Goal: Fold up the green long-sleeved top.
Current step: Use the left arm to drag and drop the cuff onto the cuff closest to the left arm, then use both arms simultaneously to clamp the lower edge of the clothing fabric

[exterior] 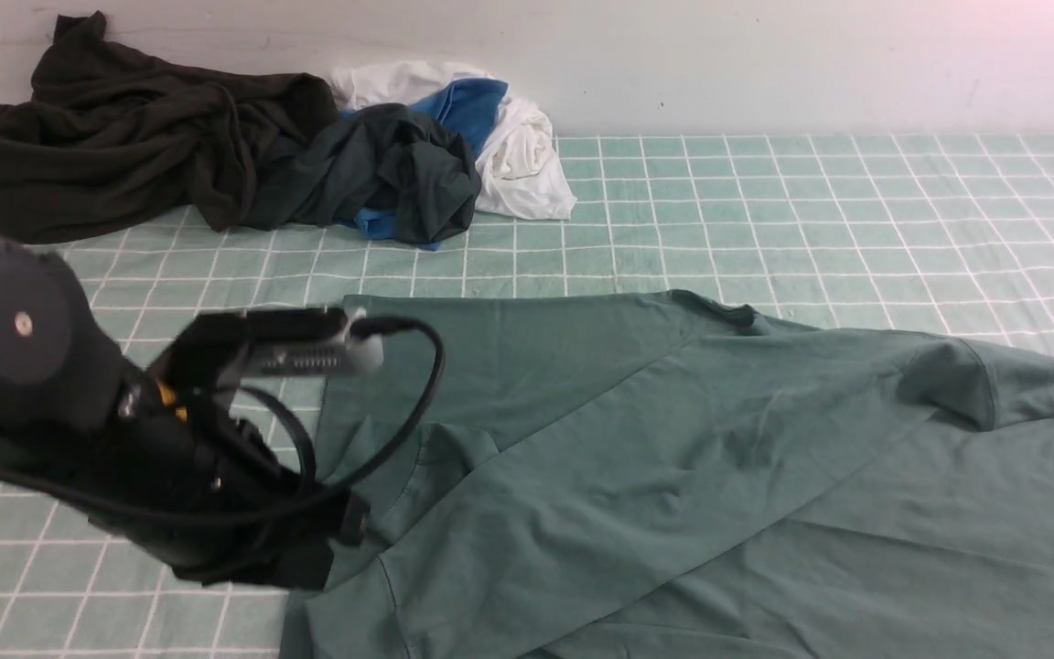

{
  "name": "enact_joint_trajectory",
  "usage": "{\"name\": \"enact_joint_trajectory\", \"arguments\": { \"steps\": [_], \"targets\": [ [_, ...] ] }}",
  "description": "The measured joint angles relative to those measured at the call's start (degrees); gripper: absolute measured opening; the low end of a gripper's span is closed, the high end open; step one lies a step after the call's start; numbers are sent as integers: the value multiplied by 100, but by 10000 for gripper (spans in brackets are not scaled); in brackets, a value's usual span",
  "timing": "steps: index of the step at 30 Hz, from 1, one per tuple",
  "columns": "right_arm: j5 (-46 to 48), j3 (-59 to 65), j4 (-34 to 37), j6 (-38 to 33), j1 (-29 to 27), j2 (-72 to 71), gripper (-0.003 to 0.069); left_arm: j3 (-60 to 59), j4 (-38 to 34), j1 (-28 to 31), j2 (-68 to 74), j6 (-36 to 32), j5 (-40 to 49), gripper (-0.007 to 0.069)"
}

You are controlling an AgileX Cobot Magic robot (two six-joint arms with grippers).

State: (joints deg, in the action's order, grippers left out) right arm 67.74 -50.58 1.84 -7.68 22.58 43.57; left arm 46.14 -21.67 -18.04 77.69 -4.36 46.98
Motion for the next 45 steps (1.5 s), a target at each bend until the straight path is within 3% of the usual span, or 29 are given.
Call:
{"name": "enact_joint_trajectory", "arguments": {
  "steps": [1,5,8,11,14,16,20,24,30,36,40,45],
  "targets": [
    [6,0,0,0,0,0,-8,-66,-26,0,0,-42,-58,155],
    [224,0,0,0,0,0,-8,-290,-207,0,-14,-553,-216,317],
    [420,0,0,0,0,0,-8,-96,-203,-33,-129,-1154,173,421],
    [435,0,0,0,0,0,-8,79,-38,-291,-246,-1759,778,451],
    [440,0,18,0,0,0,-8,55,437,-989,-318,-2240,1589,451],
    [440,0,25,0,0,0,-8,-53,585,-1349,-318,-2308,1671,451],
    [457,0,104,0,0,0,-8,-782,1165,-2739,-235,-2357,1225,451],
    [457,0,110,0,0,0,-8,-1303,1506,-3544,23,-2357,449,451],
    [457,0,110,-5,0,0,-8,-1468,1871,-3872,469,-1985,-350,451],
    [457,0,122,-5,0,0,-8,-1448,2333,-3898,572,-1291,-517,450],
    [457,0,122,-5,0,0,-8,-1431,2501,-3909,572,-897,-512,409],
    [457,0,122,-5,0,0,-8,-1420,2640,-3909,577,-554,-505,198]
  ]
}}
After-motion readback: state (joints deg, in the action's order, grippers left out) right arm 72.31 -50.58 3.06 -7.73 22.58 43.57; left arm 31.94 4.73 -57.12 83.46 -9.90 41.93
